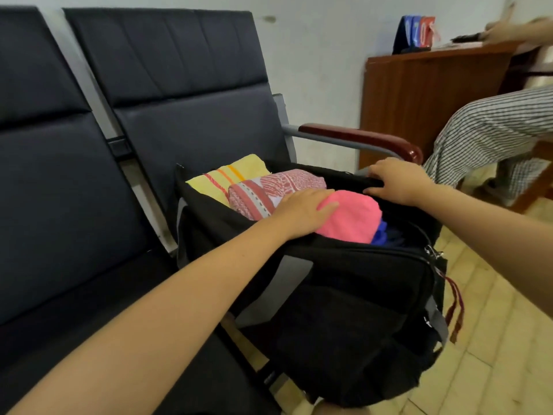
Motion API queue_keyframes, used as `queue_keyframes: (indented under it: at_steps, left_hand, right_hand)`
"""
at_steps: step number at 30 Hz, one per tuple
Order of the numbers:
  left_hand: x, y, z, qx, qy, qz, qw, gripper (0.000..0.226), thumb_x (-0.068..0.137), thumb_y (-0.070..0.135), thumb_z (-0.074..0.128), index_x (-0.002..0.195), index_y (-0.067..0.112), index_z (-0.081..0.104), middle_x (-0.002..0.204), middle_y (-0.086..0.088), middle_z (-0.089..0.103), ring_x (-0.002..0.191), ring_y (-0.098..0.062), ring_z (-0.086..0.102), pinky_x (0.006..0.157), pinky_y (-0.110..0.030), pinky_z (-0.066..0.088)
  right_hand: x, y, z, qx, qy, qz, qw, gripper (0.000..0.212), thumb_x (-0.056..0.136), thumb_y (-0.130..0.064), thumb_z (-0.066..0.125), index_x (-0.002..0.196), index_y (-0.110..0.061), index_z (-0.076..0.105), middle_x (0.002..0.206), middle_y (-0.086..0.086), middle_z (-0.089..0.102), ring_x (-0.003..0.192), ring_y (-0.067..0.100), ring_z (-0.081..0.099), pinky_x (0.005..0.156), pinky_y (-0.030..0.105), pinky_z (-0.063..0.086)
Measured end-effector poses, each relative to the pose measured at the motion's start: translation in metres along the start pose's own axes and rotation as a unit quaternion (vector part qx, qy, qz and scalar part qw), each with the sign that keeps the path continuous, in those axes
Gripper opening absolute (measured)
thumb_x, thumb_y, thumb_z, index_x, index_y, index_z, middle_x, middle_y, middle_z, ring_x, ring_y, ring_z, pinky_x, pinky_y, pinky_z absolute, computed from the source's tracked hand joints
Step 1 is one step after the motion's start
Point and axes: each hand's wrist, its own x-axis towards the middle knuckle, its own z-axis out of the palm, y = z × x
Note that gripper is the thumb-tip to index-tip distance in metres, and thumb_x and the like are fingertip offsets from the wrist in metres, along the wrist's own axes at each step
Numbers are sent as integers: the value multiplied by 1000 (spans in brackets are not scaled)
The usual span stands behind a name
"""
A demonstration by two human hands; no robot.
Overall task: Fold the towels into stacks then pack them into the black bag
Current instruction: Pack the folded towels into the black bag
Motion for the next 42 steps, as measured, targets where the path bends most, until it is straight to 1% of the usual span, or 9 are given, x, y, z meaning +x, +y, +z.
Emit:
queue_keyframes:
  at_steps: [12, 13, 17, 20, 25, 29, 32, 36, 42]
  left_hand:
    - [9, -5, 10, -129, 7, -85, 988, 47, 98, 43, 42, 137, 18, 53, 148, -1, 42, 135, -22, 39, 112, -34, 30]
    - [13, 2, 4, -291, 18, -131, 948, 48, 96, 41, 45, 134, 13, 55, 144, -3, 47, 131, -23, 44, 110, -32, 33]
    - [22, 18, -33, -810, 158, -170, 538, 36, 95, 25, 38, 124, 6, 51, 122, -18, 58, 120, -34, 53, 99, -37, 42]
    - [24, 13, -60, -871, 217, -126, 423, 37, 97, 30, 47, 124, 5, 49, 109, -15, 58, 117, -31, 54, 96, -37, 45]
    - [31, -18, -105, -807, 262, -163, 504, 14, 99, 19, 50, 99, 6, 54, 81, -4, 55, 77, -17, 57, 76, -28, 52]
    - [16, -41, -107, -605, 199, -241, 732, 25, 99, 22, 49, 121, 11, 53, 95, -5, 60, 84, -18, 58, 84, -34, 50]
    - [-8, -71, -100, -195, 244, -201, 928, 27, 95, 18, 48, 116, 20, 64, 106, -3, 63, 89, -17, 58, 78, -33, 49]
    - [-46, -112, -101, 27, 303, -220, 927, 28, 90, 24, 48, 109, 27, 69, 114, 2, 60, 110, -23, 51, 89, -39, 44]
    - [-65, -143, -87, 118, 153, -198, 961, 36, 97, 32, 39, 127, 28, 59, 134, 3, 55, 123, -19, 51, 117, -41, 11]
  right_hand:
    - [10, -6, -106, 407, -66, 136, 901, 44, 86, -49, 65, 88, -5, 72, 84, 11, 73, 69, 21, 69, 64, 28, 53]
    - [4, -8, -106, 395, -79, 133, 906, 44, 85, -51, 65, 86, -7, 73, 84, 8, 73, 71, 20, 70, 63, 27, 53]
    - [-10, -20, -103, 372, -93, 115, 916, 45, 86, -56, 60, 90, -13, 74, 85, 2, 73, 75, 15, 70, 59, 22, 51]
    - [-11, -20, -104, 379, -100, 113, 913, 47, 86, -59, 58, 86, -15, 75, 82, 0, 73, 70, 12, 71, 57, 20, 52]
    - [-7, -22, -101, 314, -90, 70, 943, 41, 90, -51, 58, 71, -16, 69, 70, -2, 67, 66, 11, 64, 65, 24, 46]
    - [14, -45, -77, 215, -65, 38, 974, 46, 91, -52, 55, 118, -15, 62, 116, 0, 63, 108, 21, 59, 88, 26, 41]
    - [38, -79, -58, 153, -40, 14, 987, 66, 89, -53, 55, 142, -16, 40, 137, 9, 52, 121, 27, 53, 97, 35, 42]
    - [71, -123, -35, 9, 27, -27, 999, 77, 85, -57, 57, 148, -24, 29, 140, 15, 41, 125, 33, 45, 94, 45, 45]
    - [114, -153, -11, -153, 45, -44, 986, 48, 93, -50, 51, 130, -19, 51, 129, 11, 50, 118, 28, 48, 84, 37, 42]
